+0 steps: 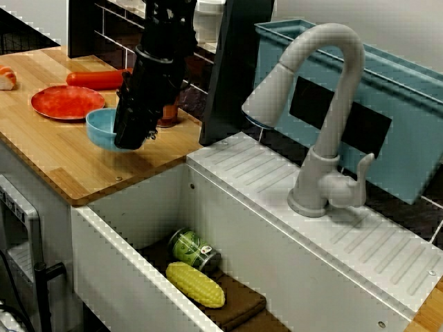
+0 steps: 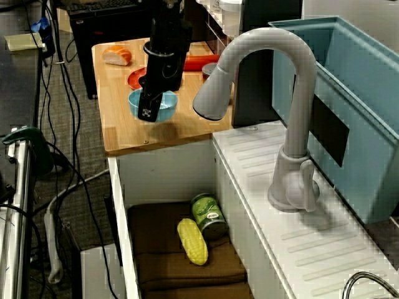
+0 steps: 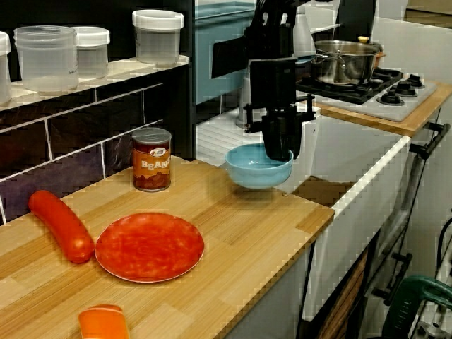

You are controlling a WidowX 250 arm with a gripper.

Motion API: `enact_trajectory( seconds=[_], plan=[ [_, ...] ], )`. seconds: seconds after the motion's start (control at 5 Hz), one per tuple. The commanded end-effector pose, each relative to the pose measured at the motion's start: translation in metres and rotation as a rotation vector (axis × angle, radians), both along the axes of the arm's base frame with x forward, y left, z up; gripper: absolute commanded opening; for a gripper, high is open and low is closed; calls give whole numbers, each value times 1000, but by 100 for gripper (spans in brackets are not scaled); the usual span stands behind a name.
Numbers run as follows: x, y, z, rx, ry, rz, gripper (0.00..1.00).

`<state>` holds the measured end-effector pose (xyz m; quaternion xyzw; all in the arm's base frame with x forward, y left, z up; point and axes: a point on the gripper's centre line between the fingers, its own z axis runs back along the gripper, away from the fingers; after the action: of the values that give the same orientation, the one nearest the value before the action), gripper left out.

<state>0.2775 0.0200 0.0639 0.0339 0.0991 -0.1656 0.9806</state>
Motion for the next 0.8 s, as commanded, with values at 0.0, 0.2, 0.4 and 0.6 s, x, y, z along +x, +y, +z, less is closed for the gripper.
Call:
enact_trajectory(
  seconds=[0.0,0.2,0.4,0.6],
  plan=[
    [16,7,-4,-4,-12,37,0],
    [16,11,-2,-10,-10,55,39],
    [15,13,2,-15,-14,64,100],
    [13,16,6,-18,-22,71,100]
  ],
)
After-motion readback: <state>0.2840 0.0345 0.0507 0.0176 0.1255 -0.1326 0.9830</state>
